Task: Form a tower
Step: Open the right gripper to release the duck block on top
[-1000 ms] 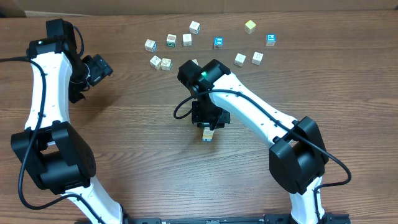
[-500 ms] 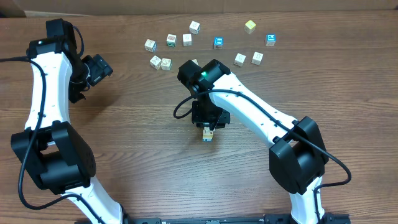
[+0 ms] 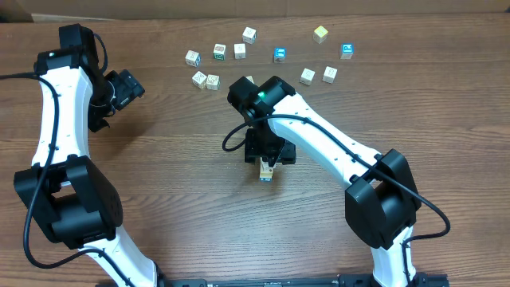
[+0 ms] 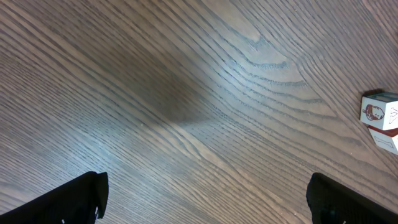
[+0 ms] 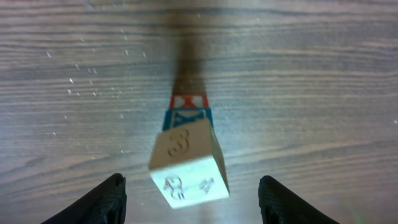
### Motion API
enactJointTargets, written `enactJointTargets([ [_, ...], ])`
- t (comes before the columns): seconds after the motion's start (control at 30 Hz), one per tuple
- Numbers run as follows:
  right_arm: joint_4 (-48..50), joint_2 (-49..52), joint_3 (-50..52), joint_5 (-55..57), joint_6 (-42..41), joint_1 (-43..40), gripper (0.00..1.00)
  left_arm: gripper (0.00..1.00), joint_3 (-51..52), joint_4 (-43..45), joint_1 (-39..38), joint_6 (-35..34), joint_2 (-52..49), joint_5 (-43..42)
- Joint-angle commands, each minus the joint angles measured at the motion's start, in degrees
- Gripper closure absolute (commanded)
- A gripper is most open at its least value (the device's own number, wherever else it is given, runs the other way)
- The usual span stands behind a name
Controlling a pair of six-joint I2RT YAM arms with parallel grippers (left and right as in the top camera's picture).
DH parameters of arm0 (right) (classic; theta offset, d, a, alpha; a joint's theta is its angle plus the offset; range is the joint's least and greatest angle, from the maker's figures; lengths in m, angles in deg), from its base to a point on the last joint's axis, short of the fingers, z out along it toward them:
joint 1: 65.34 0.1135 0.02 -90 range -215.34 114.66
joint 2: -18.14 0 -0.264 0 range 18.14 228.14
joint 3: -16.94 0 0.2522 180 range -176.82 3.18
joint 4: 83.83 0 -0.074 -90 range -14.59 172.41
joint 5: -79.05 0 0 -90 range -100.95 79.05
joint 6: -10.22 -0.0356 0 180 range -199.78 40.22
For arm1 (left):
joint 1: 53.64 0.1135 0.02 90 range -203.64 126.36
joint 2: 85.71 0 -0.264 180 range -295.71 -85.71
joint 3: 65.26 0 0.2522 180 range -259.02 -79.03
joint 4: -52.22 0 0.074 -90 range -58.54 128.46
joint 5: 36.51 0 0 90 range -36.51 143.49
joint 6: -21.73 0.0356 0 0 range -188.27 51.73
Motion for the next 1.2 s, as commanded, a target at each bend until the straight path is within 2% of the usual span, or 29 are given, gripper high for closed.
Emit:
enactJointTargets([
  [0.0, 2.03, -0.20, 1.73, 0.39, 3.76, 0.28, 0.38, 0.00, -1.07, 0.00, -0.37, 0.68, 1.29, 0.00],
  [0.1, 2.89, -0.20, 1.70, 0.20, 5.38, 0.28, 0.40, 0.01, -1.07, 0.00, -0.37, 0.68, 1.29, 0.00],
  [0.27, 2.82, -0.20, 1.70, 0.22, 5.35, 0.28, 0.54, 0.00, -1.07, 0.00, -0.37, 0.68, 1.29, 0.00],
  [0.4, 2.73, -0.20, 1.70, 0.20, 5.35, 0.26, 0.56, 0.00, -1.07, 0.00, -0.37, 0.68, 1.29, 0.00],
  [0.53, 1.97, -0.20, 1.70, 0.20, 5.07, 0.28, 0.71, 0.00, -1.07, 0.00, -0.37, 0.68, 1.29, 0.00],
  [1.17, 0.63, -0.20, 1.66, -2.56, 0.79, 0.26, 0.71, 0.00, -1.07, 0.00, -0.37, 0.68, 1.29, 0.00],
])
